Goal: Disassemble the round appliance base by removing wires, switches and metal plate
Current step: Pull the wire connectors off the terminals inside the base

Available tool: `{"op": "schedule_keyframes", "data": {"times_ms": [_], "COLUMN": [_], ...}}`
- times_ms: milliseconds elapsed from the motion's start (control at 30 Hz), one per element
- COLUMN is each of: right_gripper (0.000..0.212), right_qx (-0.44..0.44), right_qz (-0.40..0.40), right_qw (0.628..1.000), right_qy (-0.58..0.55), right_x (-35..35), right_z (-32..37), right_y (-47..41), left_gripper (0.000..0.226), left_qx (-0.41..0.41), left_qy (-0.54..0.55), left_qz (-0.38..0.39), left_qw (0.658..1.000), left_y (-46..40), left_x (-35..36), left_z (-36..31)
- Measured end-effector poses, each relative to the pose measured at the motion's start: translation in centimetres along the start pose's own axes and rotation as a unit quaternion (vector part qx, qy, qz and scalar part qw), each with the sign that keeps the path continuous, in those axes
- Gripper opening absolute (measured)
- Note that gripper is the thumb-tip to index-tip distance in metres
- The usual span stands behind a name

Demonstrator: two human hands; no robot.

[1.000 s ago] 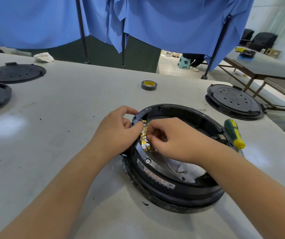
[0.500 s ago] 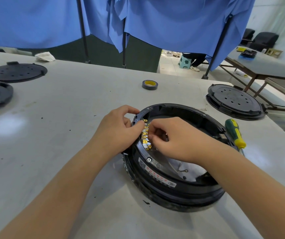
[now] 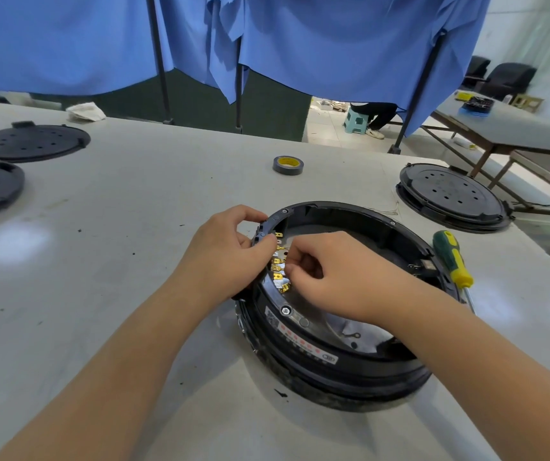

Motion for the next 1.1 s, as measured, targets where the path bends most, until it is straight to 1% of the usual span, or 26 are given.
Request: {"op": "schedule_keyframes", "data": {"times_ms": [167, 500, 633, 833, 1000, 1100], "right_gripper": [0.010, 0.010, 0.010, 0.014, 0.010, 0.010], "right_qx": [0.007, -0.019, -0.005, 0.018, 0.005, -0.003], "right_qz": [-0.016, 0.007, -0.002, -0.035, 0.007, 0.011], "right_qw": [1.000, 1.000, 1.000, 0.998, 1.000, 1.000], "right_qy": [0.020, -0.006, 0.001, 0.041, 0.007, -0.008], "right_x": [0.08, -0.50, -0.31, 0.08, -0.43, -0.71], "right_z": [-0.01, 0.01, 0.14, 0.10, 0.04, 0.11], "right_y": [0.16, -0.32, -0.07, 0.50, 0.05, -0.12], "left_gripper": [0.019, 0.022, 0.021, 0.020, 0.022, 0.022], "left_qx": [-0.002, -0.008, -0.006, -0.005, -0.005, -0.005], "left_qy": [-0.005, 0.010, 0.007, -0.001, 0.007, 0.014], "left_qz": [-0.001, 0.008, 0.003, -0.003, 0.001, 0.003], "left_qw": [1.000, 1.000, 1.000, 1.000, 1.000, 1.000], "left_y": [-0.06, -0.03, -0.05, 0.04, 0.04, -0.03], "left_x": [0.06, 0.13, 0.11, 0.05, 0.09, 0.13], "left_z": [0.05, 0.25, 0.21, 0.20, 0.21, 0.24]}}
Point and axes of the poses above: each hand's wrist, its own y-axis away from the middle knuckle, its own x-axis out of the palm, z = x × y, the point moved 5 cm from there along -y, towards the middle knuckle, and after that the axes turned 10 degrees about x, right-handed, at the moved point
